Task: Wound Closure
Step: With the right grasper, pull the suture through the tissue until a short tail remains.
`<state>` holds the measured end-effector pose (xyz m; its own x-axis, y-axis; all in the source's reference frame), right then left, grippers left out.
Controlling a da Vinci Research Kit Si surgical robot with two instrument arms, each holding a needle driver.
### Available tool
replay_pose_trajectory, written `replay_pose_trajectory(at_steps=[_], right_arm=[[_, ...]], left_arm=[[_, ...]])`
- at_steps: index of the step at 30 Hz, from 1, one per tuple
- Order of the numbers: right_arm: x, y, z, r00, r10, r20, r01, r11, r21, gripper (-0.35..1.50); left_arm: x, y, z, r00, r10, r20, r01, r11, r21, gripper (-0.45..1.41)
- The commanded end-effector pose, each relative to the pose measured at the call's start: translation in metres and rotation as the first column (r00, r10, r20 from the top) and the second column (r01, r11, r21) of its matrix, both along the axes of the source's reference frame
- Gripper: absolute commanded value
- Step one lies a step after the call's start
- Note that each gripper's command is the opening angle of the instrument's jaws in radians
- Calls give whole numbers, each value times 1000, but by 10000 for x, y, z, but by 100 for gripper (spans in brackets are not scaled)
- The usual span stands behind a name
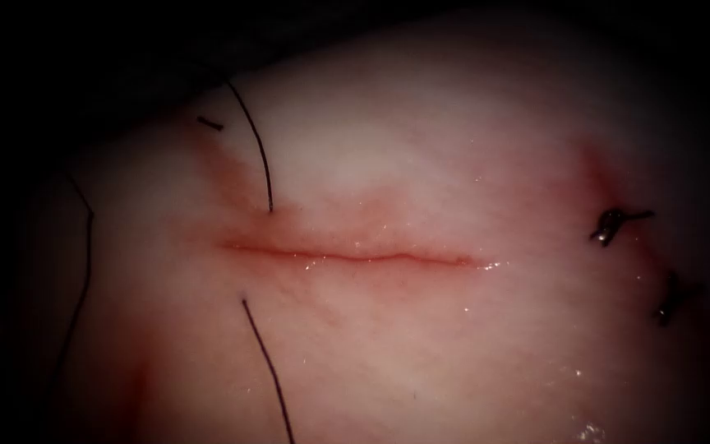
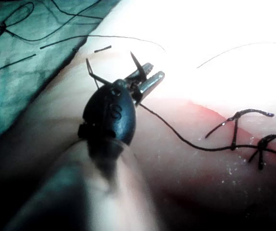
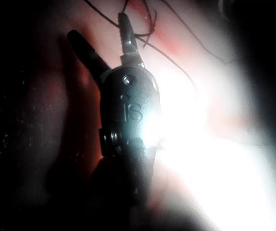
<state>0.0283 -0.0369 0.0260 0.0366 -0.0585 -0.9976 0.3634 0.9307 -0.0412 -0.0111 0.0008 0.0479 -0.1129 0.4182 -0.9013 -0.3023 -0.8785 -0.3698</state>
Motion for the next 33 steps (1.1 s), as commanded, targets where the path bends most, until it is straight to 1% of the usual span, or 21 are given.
replay_pose_trajectory(at_steps=[1,4,9,13,18,21,27,28,31,33], right_arm=[[16,31,20,1000,21,13,-21,1000,2,128],[22,55,46,999,48,23,-47,999,-18,133],[30,84,87,996,80,47,-79,996,-29,138],[34,102,111,994,93,51,-92,995,-29,126],[46,117,126,992,111,58,-109,994,-29,121],[55,124,134,990,122,65,-120,992,-31,123],[71,127,150,988,137,76,-134,990,-43,123],[72,127,153,987,138,77,-135,990,-44,120],[71,130,159,987,139,79,-136,990,-47,74],[67,132,162,987,140,77,-137,990,-45,48]], left_arm=[[-3,8,4,1000,1,1,-1,1000,-4,-45],[-2,8,4,1000,1,1,-1,1000,-4,-45],[-1,8,3,1000,2,2,-2,1000,-4,-45],[-1,8,3,1000,2,2,-2,1000,-4,-45],[-1,8,3,1000,2,2,-2,1000,-4,-45],[-1,8,3,1000,2,2,-2,1000,-4,-45],[0,8,3,1000,4,3,-4,1000,-4,-45],[0,8,3,1000,4,3,-4,1000,-4,-45],[0,8,3,1000,4,3,-4,1000,-4,-45],[0,8,3,1000,4,3,-4,1000,-4,-45]])
